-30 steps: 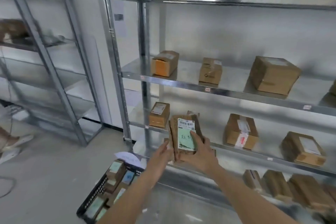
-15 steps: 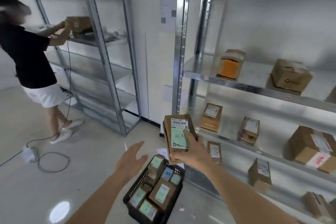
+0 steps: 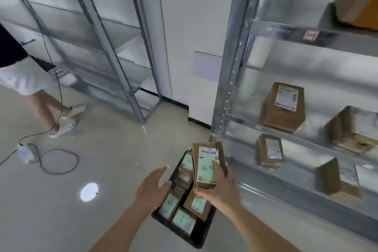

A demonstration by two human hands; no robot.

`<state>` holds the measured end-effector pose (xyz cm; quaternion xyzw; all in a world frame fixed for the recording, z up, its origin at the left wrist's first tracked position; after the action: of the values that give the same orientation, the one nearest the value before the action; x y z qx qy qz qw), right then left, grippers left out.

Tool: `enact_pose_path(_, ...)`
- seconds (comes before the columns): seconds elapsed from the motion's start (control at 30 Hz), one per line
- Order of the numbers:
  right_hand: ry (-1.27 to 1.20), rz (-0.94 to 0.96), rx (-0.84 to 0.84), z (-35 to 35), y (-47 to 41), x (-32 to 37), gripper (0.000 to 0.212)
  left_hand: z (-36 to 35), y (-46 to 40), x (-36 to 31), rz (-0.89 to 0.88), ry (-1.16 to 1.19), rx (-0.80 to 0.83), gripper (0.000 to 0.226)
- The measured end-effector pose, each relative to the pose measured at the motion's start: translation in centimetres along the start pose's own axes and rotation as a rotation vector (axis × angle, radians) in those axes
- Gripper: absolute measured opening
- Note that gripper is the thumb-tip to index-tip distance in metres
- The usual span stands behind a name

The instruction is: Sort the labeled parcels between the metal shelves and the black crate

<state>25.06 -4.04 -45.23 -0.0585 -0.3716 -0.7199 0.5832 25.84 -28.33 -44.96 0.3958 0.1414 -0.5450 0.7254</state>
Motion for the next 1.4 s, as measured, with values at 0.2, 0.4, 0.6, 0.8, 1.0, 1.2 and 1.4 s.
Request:
enact_pose_path(0.2,0.016,-0.177,0.015,-8.0,-8.4,-4.3,0.116,-6.9,-10.5,4.8,-0.024,-0.003,0.113,0.053)
enact_pose_path(0.4,0.011,-0.346,0.041,-18.4,-16.5,-10.1,0.116,-15.7,-19.7,12.4,-0.026,-0.093,0.354,0.06)
enact_pose_path(0.6,-0.053,-0.44,0.037,-27.9,-25.1,-14.3,0.115,-22.0,-26.9,21.2,-0.079,-0.188,0.484,0.059)
enact_pose_path(0.8,-0.082,-0.464,0.0,-34.5,-34.0,-16.5,0.116,-25.8,-31.8,28.3,-0.064,-0.212,0.532,0.051)
enact_pose_path(1.0,-0.164,-0.476,-0.072,-37.3,-39.0,-18.0,0.112,-27.9,-34.1,33.3,0.014,-0.211,0.572,0.052)
enact_pose_path(1.2,-0.207,-0.459,-0.039,-38.3,-40.4,-18.2,0.117,-29.6,-34.8,34.0,0.033,-0.213,0.588,0.046)
enact_pose_path(1.4,-0.178,-0.463,-0.025,-37.9,-39.9,-18.1,0.119,-30.3,-34.4,32.5,0.045,-0.213,0.59,0.051)
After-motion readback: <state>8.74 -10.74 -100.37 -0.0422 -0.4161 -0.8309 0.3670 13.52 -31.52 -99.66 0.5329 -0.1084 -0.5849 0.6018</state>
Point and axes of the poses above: each hand's wrist, its own y-axis away from the middle knuckle, its own z-axis out of the back of the hand, x = y × z, the point moved 3 cm from there along -y, towards the middle knuckle, and after that the axes turned 9 degrees about y, right-handed, at the moved point
